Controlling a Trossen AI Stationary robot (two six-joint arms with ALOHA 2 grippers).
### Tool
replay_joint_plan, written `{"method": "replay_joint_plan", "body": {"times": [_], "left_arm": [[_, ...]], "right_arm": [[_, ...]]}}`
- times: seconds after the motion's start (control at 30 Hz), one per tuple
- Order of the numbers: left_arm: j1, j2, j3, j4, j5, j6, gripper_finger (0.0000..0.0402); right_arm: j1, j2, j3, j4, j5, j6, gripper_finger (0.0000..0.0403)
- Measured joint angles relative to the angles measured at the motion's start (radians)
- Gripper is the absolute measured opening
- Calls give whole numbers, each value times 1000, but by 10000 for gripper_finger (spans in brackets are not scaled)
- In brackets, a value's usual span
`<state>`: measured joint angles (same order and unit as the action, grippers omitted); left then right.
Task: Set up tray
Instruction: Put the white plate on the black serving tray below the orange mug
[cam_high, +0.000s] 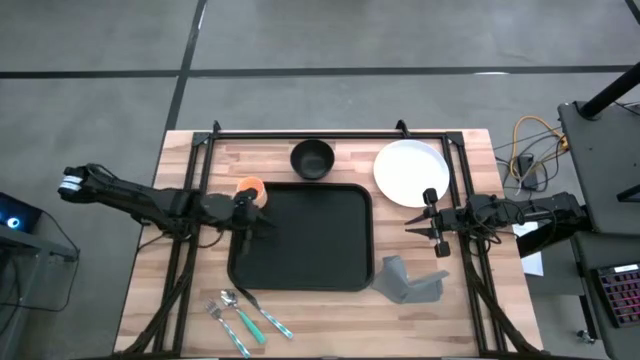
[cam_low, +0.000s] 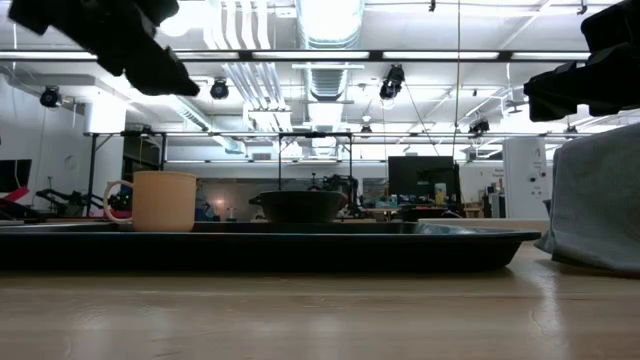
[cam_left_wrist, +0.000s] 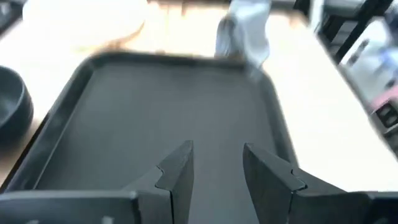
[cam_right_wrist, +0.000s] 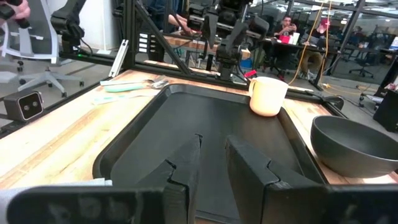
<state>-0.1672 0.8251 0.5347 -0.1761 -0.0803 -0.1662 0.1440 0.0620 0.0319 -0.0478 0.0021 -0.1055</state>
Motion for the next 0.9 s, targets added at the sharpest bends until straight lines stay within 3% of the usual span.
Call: {"method": "replay_joint_plan", "body": {"times": [0.33,0.6,0.9], "left_arm": [[-14,-356,-301,286,11,0,119],[-14,-598,-403,339,183,70,118],[-14,-824,-507,437,193,105,118]], "right_arm": [[0,0,0,0,0,0,68],[0,0,0,0,0,0,68],[0,0,0,0,0,0,68]]}}
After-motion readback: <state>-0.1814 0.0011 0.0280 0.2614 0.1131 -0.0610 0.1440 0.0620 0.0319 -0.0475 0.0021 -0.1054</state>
